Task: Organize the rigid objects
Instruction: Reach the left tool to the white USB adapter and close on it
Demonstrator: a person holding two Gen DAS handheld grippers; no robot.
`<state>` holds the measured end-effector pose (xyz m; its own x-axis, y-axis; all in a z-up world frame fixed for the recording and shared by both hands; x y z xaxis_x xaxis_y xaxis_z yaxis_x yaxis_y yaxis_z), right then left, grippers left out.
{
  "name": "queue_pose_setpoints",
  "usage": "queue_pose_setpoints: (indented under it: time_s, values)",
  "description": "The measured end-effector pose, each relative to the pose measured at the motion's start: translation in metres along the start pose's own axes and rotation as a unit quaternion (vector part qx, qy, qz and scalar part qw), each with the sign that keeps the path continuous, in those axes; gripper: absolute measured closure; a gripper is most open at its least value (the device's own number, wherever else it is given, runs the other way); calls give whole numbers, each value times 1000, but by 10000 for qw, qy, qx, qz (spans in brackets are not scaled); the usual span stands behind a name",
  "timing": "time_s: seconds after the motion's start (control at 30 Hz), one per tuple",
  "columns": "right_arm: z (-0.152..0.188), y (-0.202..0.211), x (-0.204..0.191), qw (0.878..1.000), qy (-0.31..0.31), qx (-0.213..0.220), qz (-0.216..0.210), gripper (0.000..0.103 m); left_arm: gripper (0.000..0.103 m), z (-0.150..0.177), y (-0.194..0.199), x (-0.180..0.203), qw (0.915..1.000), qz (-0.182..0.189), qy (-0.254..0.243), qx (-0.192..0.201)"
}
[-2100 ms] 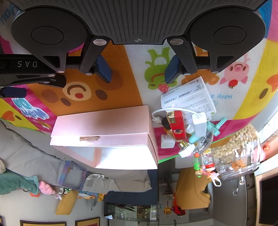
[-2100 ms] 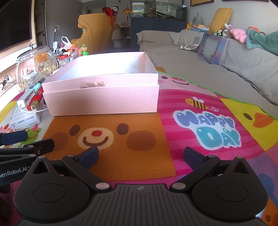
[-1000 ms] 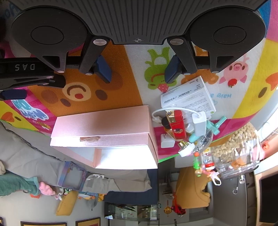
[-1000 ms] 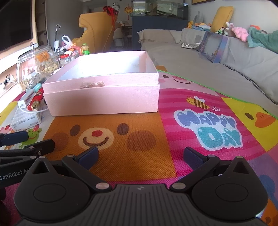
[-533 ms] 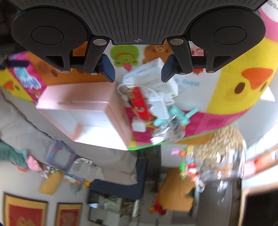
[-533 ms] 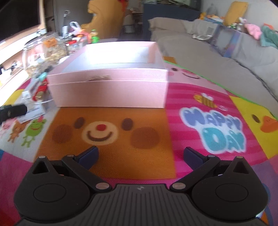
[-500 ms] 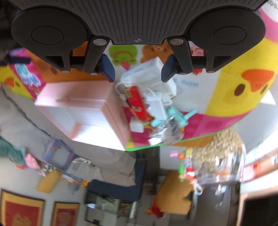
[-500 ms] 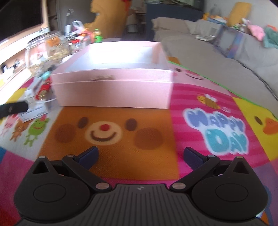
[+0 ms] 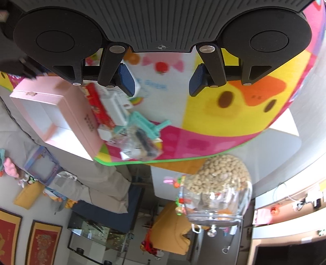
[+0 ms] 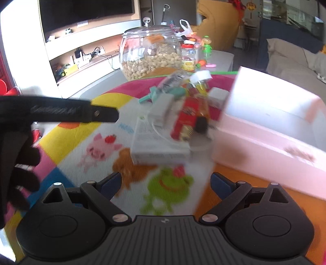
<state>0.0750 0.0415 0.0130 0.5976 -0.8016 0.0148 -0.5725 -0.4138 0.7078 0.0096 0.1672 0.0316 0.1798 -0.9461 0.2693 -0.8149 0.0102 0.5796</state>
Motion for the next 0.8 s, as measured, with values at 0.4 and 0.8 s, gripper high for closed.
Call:
queue_pose_setpoints:
  time_s: [0.4, 0.8]
  values:
    - [8, 16, -30, 9969, 672, 183, -358, 13, 45, -15, -5, 2, 9977, 601, -324, -6]
    - [48, 49, 45, 9984, -338, 142, 440, 13, 67, -14, -70, 79, 9913, 304, -1232, -352]
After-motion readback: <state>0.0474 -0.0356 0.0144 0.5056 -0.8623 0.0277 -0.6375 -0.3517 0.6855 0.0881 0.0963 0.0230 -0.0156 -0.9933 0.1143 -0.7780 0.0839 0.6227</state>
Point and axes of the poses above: each gripper's, at about its wrist camera, not at the fingertips, and y roughly against the way its jaws point, x to its right, z to its underside, the point moved 2 cm from there along -y, roughly the way its jaws point, and after that the axes turned 6 degrees about z, right-handed, at the moved point
